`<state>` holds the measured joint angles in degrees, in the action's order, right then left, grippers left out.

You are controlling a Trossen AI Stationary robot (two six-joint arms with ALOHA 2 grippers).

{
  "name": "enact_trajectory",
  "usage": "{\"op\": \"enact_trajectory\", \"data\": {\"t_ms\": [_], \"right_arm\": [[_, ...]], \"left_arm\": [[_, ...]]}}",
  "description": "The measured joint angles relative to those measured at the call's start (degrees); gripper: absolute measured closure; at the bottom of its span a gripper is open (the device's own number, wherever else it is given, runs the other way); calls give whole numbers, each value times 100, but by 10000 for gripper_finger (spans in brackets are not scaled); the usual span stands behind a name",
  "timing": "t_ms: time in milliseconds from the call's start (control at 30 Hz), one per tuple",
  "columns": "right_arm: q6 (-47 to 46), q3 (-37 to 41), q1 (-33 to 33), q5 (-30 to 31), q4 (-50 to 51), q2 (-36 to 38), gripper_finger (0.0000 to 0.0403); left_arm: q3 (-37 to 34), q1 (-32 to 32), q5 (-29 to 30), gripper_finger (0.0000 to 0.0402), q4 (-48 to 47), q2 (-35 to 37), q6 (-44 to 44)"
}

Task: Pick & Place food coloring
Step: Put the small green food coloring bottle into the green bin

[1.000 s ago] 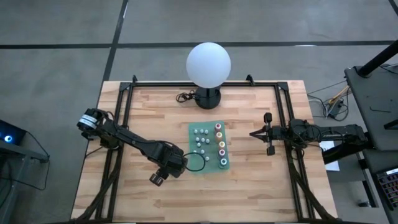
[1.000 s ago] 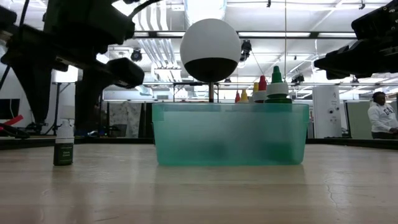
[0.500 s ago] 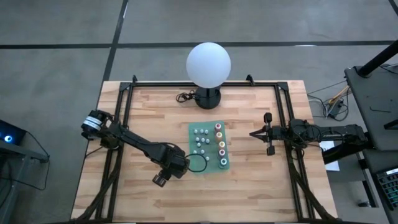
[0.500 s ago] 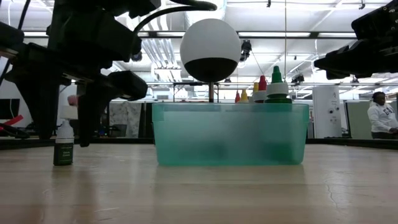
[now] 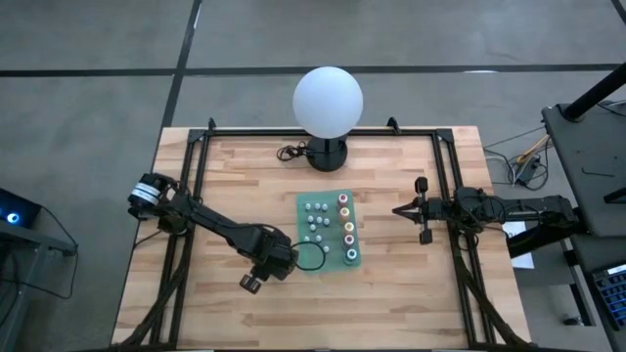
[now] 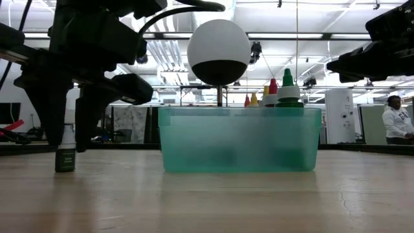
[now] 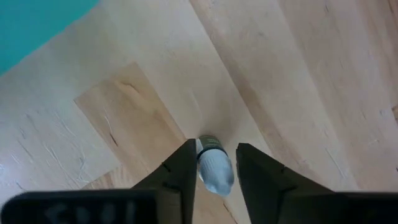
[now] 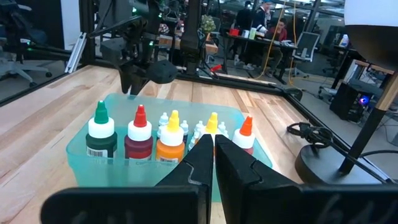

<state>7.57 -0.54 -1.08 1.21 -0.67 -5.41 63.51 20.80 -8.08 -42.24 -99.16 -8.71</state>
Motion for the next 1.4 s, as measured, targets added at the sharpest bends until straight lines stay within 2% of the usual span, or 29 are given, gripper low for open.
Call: {"op": "enact_trajectory", "data": {"t_ms": [300, 833, 1400], "right_arm": [[-1, 0, 0, 0, -2, 0, 394], [1, 0, -2, 0, -2, 0, 394], [-2, 0, -1, 0, 0, 0, 394]], "left_arm": [[0, -6, 13, 358, 0, 5, -41], [24, -11, 63, 359, -39, 8, -50], [502, -91, 221, 360, -289, 8, -212]]}}
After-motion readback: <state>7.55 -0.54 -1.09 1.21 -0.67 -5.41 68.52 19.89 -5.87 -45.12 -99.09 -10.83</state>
